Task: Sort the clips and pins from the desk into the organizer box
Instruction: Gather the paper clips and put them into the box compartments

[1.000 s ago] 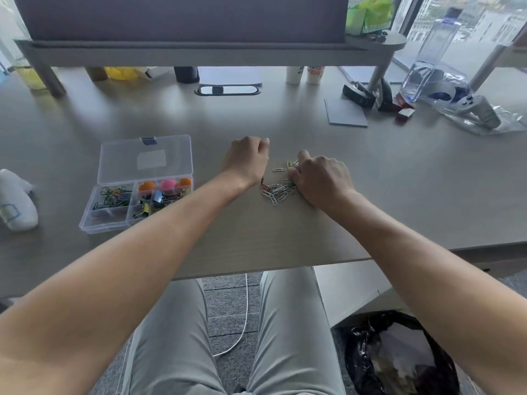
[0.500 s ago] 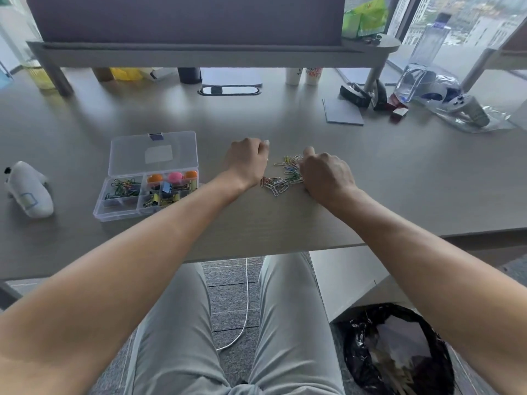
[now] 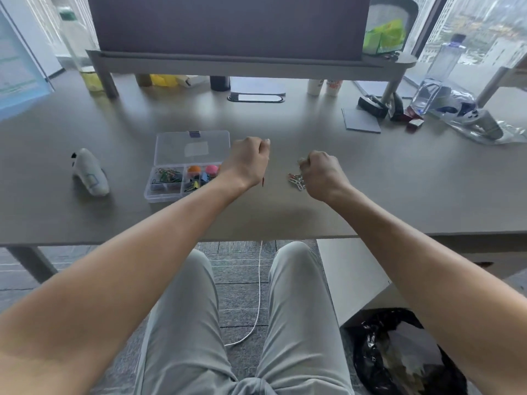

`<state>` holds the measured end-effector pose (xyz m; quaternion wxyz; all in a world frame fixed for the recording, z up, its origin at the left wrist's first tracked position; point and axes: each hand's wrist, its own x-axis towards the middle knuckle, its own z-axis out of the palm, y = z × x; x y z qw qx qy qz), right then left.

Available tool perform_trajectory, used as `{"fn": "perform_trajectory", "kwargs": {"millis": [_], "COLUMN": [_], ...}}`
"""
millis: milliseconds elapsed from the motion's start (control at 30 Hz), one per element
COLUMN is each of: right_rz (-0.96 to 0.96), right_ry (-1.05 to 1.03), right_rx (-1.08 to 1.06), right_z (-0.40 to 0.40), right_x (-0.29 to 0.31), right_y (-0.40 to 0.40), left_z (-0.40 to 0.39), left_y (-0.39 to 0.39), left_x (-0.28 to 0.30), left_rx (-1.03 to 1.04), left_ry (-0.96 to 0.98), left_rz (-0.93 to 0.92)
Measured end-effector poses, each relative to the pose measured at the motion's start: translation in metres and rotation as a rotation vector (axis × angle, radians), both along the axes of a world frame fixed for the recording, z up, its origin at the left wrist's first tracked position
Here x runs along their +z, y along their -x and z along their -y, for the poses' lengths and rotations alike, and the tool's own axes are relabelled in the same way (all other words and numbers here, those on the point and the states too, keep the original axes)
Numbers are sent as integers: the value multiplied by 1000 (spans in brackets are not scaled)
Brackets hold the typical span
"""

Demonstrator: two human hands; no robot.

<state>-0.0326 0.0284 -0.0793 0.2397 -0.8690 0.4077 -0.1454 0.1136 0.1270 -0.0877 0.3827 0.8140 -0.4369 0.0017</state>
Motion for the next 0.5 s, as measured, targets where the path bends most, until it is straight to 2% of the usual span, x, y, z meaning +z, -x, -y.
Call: {"fn": "perform_trajectory", "kwargs": {"millis": [500], "right_rz": [27], "right_ry": [-101], "right_rx": [269], "right_z": [-111], "right_x": [20], "right_y": [-98], "left_z": [-118], "left_y": [-96], "left_x": [6], "left_rx": [237], "left_ry": [21], "left_rz": [21]}}
